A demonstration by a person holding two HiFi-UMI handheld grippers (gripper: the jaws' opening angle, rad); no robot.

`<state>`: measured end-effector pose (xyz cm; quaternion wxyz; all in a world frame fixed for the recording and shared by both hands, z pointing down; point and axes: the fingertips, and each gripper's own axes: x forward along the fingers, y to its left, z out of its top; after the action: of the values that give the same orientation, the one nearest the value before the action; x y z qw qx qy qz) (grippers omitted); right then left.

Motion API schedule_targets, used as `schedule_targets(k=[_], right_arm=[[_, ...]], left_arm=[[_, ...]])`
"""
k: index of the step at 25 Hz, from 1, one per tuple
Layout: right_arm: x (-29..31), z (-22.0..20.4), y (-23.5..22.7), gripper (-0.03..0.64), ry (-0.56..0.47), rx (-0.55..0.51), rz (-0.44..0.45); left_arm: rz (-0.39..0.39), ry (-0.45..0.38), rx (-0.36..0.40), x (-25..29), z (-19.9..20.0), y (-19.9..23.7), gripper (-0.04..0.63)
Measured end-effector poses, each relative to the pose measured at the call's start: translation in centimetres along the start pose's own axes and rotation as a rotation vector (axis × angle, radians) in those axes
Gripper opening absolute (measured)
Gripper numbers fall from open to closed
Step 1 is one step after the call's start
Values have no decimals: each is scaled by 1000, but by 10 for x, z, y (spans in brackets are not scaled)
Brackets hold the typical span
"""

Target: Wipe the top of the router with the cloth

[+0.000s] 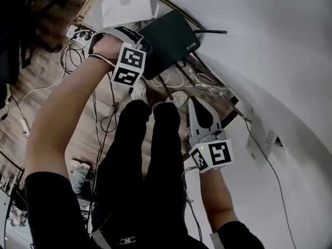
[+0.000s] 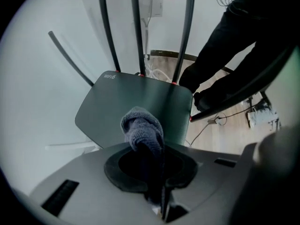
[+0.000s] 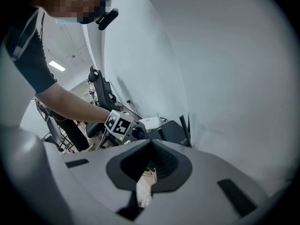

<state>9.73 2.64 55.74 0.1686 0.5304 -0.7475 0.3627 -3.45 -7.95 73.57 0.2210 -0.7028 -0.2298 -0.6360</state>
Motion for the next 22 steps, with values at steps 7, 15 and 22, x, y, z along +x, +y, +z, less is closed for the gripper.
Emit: schedule_targets(k=[7,15,22], right_arm=[[-5,-2,-12,0,2,0,-4],[-7,-7,-14,0,10,3,10],[-10,-10,-20,0,21,-1,9]], left_arm=[[-104,-29,85,4,27,-4,40],[-188,-115,95,6,71,-6,44],[-128,-111,17,12,86,21,49]])
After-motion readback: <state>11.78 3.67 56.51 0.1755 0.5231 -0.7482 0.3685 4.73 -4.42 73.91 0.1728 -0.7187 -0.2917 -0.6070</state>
